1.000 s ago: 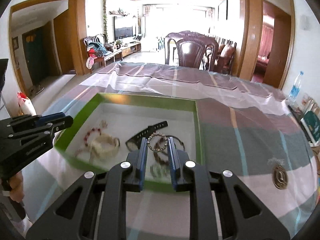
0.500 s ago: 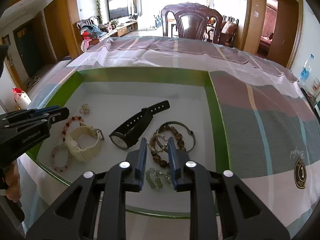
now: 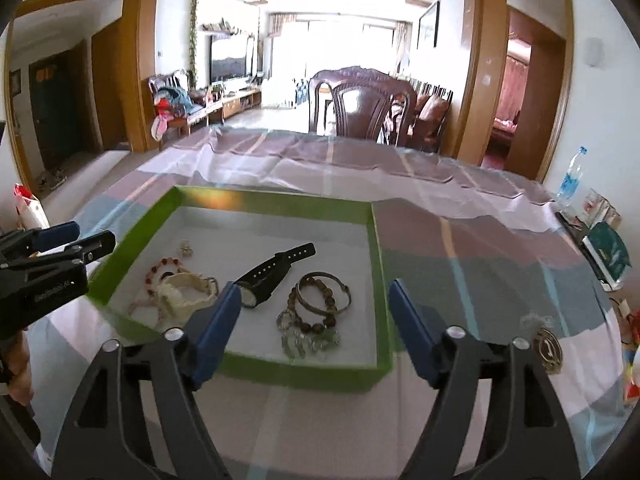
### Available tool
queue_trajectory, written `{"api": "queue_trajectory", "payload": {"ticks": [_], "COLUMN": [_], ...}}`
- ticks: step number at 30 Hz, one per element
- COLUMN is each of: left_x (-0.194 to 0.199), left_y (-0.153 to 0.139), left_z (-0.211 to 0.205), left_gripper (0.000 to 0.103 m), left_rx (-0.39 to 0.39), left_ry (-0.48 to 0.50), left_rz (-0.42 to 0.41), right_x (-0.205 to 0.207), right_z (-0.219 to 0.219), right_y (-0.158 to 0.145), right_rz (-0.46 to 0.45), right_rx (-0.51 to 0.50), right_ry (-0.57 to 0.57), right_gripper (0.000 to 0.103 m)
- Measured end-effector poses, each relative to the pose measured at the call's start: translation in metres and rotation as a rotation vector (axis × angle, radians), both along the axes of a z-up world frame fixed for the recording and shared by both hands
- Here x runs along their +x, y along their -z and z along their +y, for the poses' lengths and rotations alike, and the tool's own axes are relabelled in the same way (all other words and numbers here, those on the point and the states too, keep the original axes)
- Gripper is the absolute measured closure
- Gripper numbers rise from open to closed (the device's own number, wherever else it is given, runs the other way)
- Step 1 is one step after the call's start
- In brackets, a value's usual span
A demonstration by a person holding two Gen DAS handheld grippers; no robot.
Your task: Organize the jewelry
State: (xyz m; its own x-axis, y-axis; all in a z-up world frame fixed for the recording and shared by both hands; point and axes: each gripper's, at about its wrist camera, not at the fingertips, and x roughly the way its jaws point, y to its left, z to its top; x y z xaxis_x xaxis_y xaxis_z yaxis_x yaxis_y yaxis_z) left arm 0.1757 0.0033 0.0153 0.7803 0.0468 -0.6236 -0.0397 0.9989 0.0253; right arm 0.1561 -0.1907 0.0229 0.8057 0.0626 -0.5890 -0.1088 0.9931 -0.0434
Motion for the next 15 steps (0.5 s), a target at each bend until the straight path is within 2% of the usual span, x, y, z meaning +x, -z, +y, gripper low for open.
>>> {"api": "queue_trajectory", "payload": {"ticks": [2, 4, 7, 9, 12, 15], "left_x": [-0.016, -0.038, -0.067, -0.081, -0.093, -0.102], "left_y": [-0.001, 0.003, 0.009, 0.015, 0.021, 0.020], "left_z": [0.000, -0.004, -0.012, -0.014, -0.018, -0.024], "left_gripper": [0.037, 0.036, 0.029, 0.026, 0.023, 0.017], "left_rx": [-0.001, 0.012, 0.035, 0.026, -0.003, 0.016], "left_ry": [-0.008, -0.024, -0.033, -0.024, 0.000, 0.007], "left_rz": [-0.027, -0.054, -0.090, -0.081, -0.078, -0.113], "right_x": [-0.016, -0.033, -0.057, -0.068, -0.078, -0.083], "right_z": [-0.004, -0.006, -0.009, -0.011, -0.017, -0.021], "right_y": [-0.002, 0.001, 0.012, 0.022, 0.033, 0.037], "right_rz": [-0.025, -0.044, -0.047, -0.029, -0.021, -0.032], "right_rx": [0.030, 0.053, 0.060, 0.061, 0.067, 0.069], "right_ry": [0.008, 0.030, 0.061, 0.076, 0.108, 0.120], "right_gripper": [0.013, 0.011, 0.008, 0.007, 0.007, 0.007]}}
